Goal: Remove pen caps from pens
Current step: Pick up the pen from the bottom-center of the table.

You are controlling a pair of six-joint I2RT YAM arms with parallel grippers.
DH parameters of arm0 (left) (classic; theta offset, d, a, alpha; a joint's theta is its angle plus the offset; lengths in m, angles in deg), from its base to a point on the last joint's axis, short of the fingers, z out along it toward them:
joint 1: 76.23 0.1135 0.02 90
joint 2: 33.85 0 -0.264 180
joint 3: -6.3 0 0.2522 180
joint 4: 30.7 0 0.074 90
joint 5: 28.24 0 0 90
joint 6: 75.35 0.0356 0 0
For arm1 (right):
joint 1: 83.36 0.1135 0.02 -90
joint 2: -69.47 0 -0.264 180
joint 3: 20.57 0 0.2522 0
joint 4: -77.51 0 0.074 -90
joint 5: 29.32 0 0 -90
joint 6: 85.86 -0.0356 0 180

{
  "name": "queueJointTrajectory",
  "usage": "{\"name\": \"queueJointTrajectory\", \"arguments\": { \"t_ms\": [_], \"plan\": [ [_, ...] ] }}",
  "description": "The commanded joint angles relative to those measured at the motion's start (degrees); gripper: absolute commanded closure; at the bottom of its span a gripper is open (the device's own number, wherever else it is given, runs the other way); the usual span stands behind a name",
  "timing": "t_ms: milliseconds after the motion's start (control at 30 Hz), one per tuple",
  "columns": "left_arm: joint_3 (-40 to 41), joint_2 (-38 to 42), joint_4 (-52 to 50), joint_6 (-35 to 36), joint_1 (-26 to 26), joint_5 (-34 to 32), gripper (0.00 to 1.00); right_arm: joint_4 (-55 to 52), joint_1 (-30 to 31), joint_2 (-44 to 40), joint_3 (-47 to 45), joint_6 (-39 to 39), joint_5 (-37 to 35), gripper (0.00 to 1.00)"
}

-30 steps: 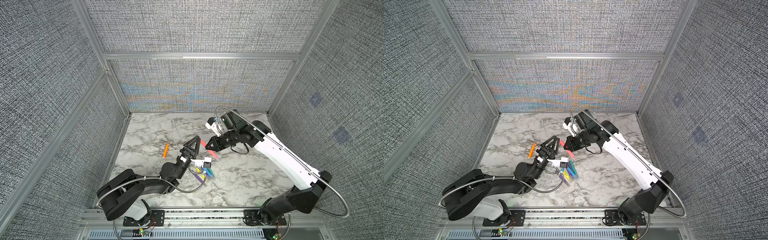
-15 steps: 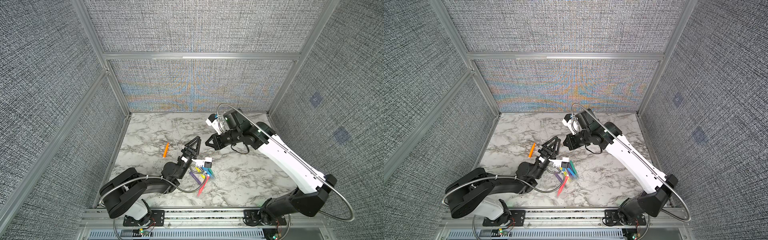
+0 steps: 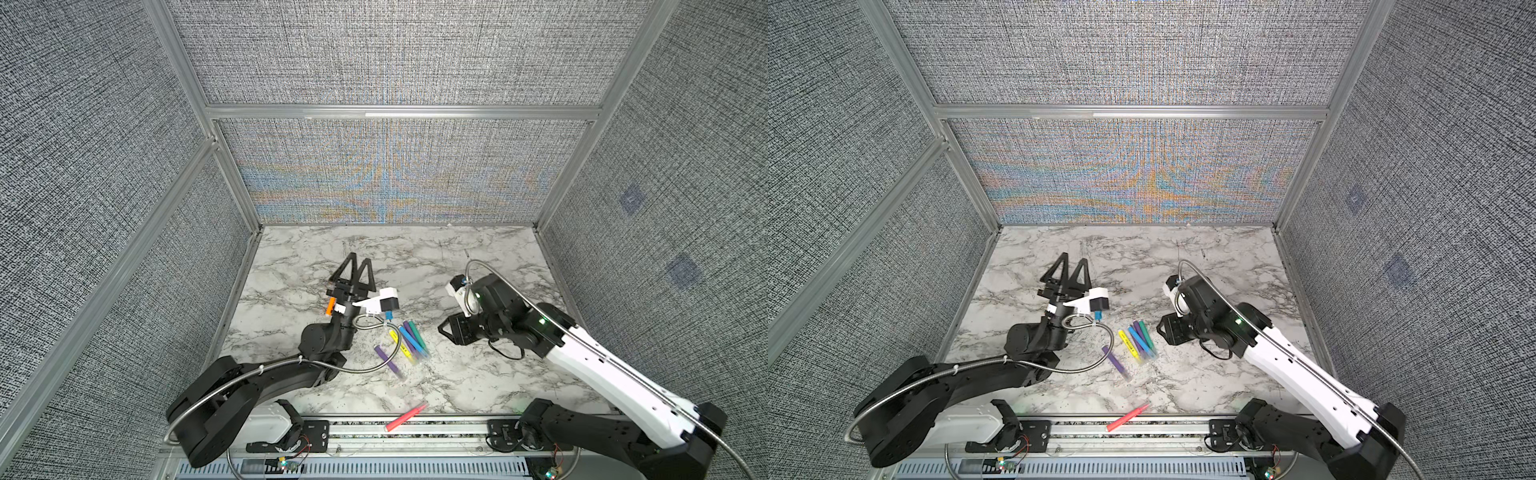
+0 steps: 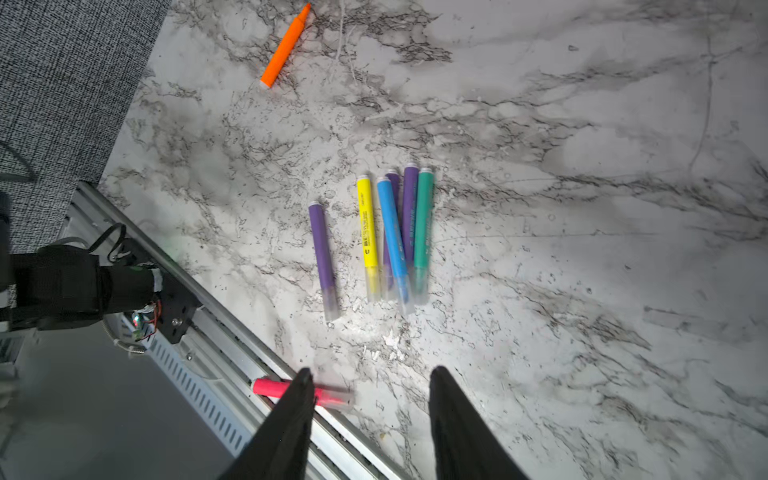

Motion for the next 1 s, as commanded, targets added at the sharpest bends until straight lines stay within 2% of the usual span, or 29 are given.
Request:
{"name": "queueJointTrajectory", "arguments": {
  "t_ms": [0,67,167,233,300,367,400,433,467,500,533,567,633,700,733,800,867,967],
  "plan": [
    [0.0,4.2,-0.2,-12.0,0.6,-3.3,0.29,7.0,2.4,-3.3,-7.7,-5.4,-2.8,0.46],
    [-0.3,7.5,-6.2,-15.6,0.7,-4.0,0.28,10.5,4.4,-4.2,-11.7,-7.9,-2.4,0.43],
    [-0.6,12.1,-14.8,-23.1,1.8,-5.0,0.26,12.8,8.5,-3.3,-14.8,-8.6,-5.5,0.43],
    [-0.7,17.0,-23.9,-31.2,3.6,-4.4,0.24,14.5,13.3,-2.0,-16.1,-8.8,-8.2,0.42],
    [-2.3,22.6,-38.8,-42.9,6.6,-0.9,0.21,14.9,17.1,-0.1,-16.2,-10.1,-12.2,0.41],
    [-5.7,27.5,-56.4,-58.2,11.2,2.7,0.16,15.1,19.3,0.7,-15.7,-10.3,-18.7,0.41],
    [-7.0,29.5,-64.5,-66.6,13.8,4.4,0.10,15.0,20.1,0.4,-15.2,-9.6,-25.4,0.40],
    [-7.1,31.3,-69.1,-72.1,15.8,5.9,0.04,15.3,20.3,-0.1,-15.1,-9.0,-30.8,0.39],
    [-5.3,33.3,-70.6,-76.6,17.3,7.5,0.02,16.6,20.2,-1.0,-15.4,-7.6,-36.4,0.38],
    [-2.7,35.7,-70.1,-78.2,18.6,9.4,0.02,19.2,20.3,-2.1,-16.3,-4.9,-40.6,0.36],
    [-0.4,37.5,-69.2,-79.0,19.5,10.2,0.02,22.6,20.2,-3.1,-17.8,-2.2,-41.9,0.33],
    [1.0,39.4,-70.7,-80.0,20.0,9.7,0.02,27.7,20.2,-3.9,-20.0,1.0,-40.3,0.29],
    [1.5,42.2,-76.1,-82.3,20.4,6.8,0.02,34.5,20.1,-3.0,-22.7,6.1,-29.7,0.25],
    [2.3,44.5,-78.3,-83.9,20.4,7.0,0.02,30.3,21.1,2.0,-19.7,7.7,-18.7,0.23],
    [2.7,45.3,-78.3,-84.2,20.5,7.5,0.02,27.7,23.5,4.6,-17.9,9.2,-16.8,0.23],
    [3.0,46.0,-78.1,-84.3,20.4,7.9,0.02,24.3,33.9,9.1,-15.4,14.1,-19.2,0.23],
    [2.8,45.8,-78.2,-84.3,20.5,8.2,0.02,23.1,41.0,13.0,-13.4,18.4,-19.1,0.24],
    [2.7,45.8,-78.8,-84.5,20.5,9.0,0.02,20.5,44.6,19.1,-10.3,23.8,-16.6,0.29]
  ]
}}
